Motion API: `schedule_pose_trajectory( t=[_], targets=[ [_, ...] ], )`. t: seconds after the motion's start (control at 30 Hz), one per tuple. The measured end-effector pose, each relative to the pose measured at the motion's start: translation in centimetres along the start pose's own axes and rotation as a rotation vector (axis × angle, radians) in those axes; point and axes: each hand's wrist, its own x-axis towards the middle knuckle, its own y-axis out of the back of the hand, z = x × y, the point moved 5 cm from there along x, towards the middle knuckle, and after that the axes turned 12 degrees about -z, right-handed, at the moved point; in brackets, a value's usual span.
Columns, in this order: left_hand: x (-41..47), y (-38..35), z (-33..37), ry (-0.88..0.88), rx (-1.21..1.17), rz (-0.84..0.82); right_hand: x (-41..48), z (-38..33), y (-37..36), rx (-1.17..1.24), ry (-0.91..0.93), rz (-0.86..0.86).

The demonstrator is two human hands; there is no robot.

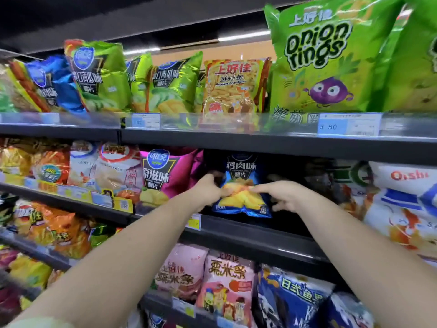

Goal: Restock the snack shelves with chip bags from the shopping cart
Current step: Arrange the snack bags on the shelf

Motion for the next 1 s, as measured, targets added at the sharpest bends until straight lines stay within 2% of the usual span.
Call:
schedule_pose_trajectory(
  t=[0.1, 0.3, 0.4, 0.53, 0.63, 0.87, 1.0],
  targets=[
    [1.5, 0.6, -0.4, -0.058, 0.104, 0.001, 2.1, -0.1, -0.6, -0.021, -0.052, -0.007],
    [3.5, 1.0, -0.2, -0.209, 0.354, 0.117, 3.9, -0.5, -0.2, -0.065, -0.008, 0.136],
    [3.1, 0.9, 0.7, -0.309, 0.554, 0.143, 3.7, -0.9, -0.3, -0.08, 0.028, 0.207],
    [2.3, 0.0, 1.3, -0.341, 0.963, 0.062, 4.2, -1.4, -1.0, -0.071, 0.115, 0.235],
    [2.0, -0.5, 0.9, -0.321, 1.14, -0.041, 4.8, -1.5, -1.5, -0.09, 0.116, 0.257],
    [2.2, 0.0, -0.3, -0.332, 1.152, -0.058, 5.7, -1.7, -2.6, -0.156, 0.101, 0.273],
    [2.1, -0.3, -0.1, -0.326, 1.152, -0.067, 5.2, -2.0, -2.2, -0.419, 0.091, 0.338]
  ],
)
